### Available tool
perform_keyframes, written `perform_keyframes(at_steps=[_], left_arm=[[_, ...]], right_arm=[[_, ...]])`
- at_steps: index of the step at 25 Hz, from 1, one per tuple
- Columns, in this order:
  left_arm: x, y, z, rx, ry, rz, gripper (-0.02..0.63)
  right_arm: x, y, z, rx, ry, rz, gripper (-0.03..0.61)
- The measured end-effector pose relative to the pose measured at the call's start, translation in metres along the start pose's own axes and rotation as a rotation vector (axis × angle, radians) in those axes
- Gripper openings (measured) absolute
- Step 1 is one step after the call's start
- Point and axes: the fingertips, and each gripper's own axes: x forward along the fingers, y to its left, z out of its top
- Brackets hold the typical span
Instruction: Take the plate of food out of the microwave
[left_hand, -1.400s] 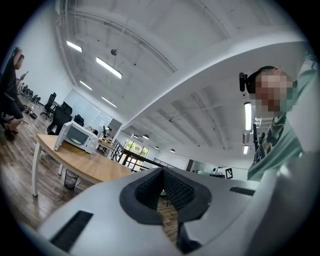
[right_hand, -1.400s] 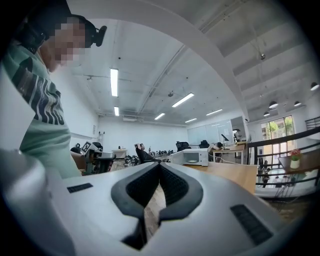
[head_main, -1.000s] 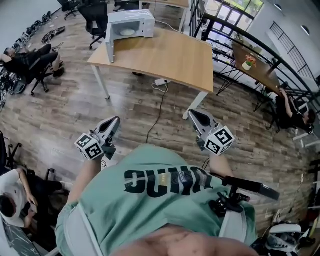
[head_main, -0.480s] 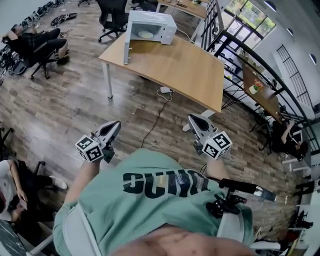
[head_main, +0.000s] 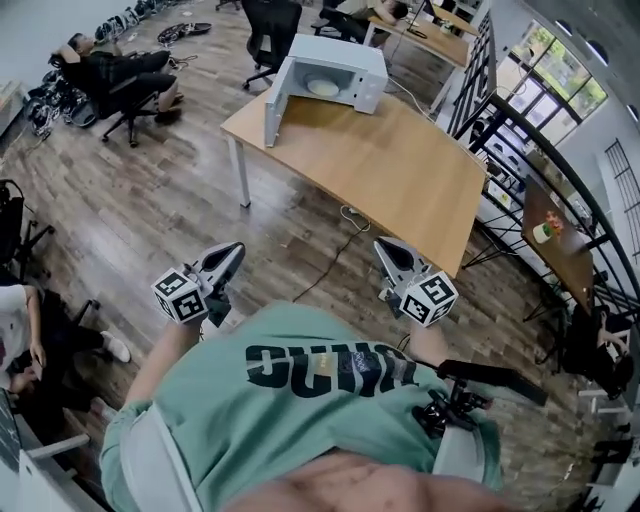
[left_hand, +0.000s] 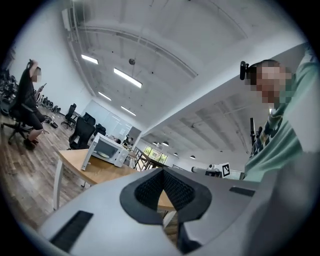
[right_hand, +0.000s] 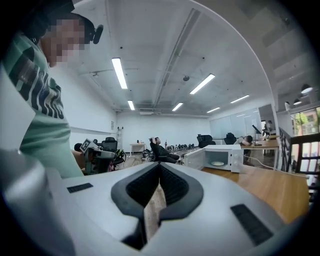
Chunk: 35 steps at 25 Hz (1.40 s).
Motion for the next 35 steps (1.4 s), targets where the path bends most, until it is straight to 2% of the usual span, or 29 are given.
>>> perform_keyframes(at_steps=[5, 10, 18, 25, 29, 35], left_arm=[[0.067, -0.021, -0.009, -0.001, 0.0, 0.058, -0.006], [0.126, -0.036, -0.012, 0.026, 0.011, 0.069, -0.006], [0.167, -0.019, -0.009, 0.024, 0.023, 0.087, -0.006], [0.182, 0.047, 0.007, -0.011, 0.02, 0.006, -0.006], [0.185, 0.111, 0.045, 0.0, 0.015, -0.071, -0.006], [0.171, 0.209, 0.112, 0.025, 0.014, -0.146, -0.006]], right_arm=[[-0.019, -0.074, 0.001, -0.005, -0.01, 0.06, 0.008], [-0.033, -0.133, -0.013, 0.03, -0.031, 0.087, 0.008], [-0.03, -0.181, -0.028, 0.074, -0.02, 0.08, 0.008], [0.022, -0.196, -0.023, 0.054, 0.005, 0.011, 0.008], [0.082, -0.201, 0.0, 0.057, -0.008, -0.069, 0.008], [0.182, -0.182, 0.031, 0.022, 0.001, -0.112, 0.008]])
